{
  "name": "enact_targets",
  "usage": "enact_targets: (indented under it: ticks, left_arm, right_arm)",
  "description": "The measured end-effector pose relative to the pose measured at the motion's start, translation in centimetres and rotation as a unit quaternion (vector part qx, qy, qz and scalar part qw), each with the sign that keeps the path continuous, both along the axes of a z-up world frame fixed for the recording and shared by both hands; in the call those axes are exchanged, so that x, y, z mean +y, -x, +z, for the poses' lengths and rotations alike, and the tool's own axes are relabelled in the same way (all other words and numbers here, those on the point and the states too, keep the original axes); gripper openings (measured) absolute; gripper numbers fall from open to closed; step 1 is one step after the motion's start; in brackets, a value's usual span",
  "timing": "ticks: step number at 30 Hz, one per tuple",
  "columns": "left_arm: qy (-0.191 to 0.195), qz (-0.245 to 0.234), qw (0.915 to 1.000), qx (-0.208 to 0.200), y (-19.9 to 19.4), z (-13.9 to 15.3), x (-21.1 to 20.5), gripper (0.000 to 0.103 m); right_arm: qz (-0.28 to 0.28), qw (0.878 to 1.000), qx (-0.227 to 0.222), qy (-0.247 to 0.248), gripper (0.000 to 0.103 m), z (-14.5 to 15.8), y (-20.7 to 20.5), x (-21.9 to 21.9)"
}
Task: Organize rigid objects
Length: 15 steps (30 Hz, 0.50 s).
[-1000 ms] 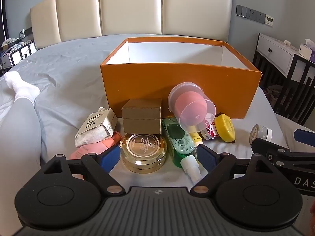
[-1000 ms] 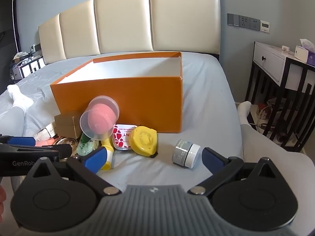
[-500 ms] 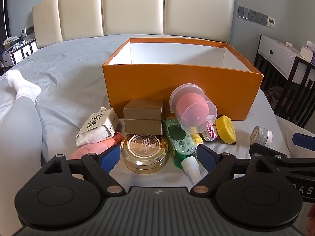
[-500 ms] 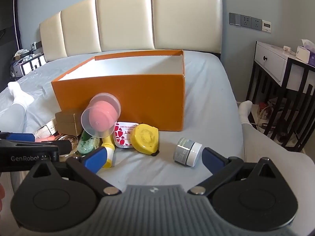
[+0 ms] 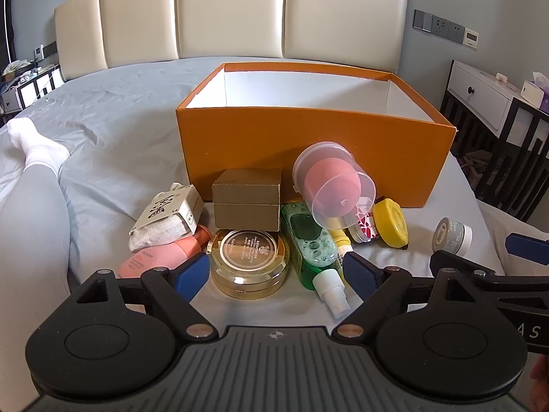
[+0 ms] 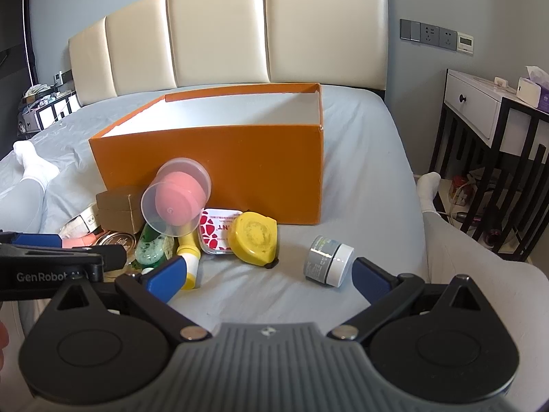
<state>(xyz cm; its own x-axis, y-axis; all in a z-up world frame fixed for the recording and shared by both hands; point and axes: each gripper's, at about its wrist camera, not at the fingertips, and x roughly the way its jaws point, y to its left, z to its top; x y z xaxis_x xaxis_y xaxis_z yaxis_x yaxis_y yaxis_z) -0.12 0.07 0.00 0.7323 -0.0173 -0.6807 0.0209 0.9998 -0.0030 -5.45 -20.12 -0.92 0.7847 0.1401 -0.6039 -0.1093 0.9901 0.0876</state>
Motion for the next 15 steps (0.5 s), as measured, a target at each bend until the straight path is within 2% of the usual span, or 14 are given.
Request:
enact_targets:
  ticks: [15]
  left_arm:
    - [0.001,0.000,1.0000,0.000,0.07,-0.03,0.00,0.102]
  right_arm:
    - [0.000,1.000,-0.001,0.000,0.101,-0.01,0.04,-0.01]
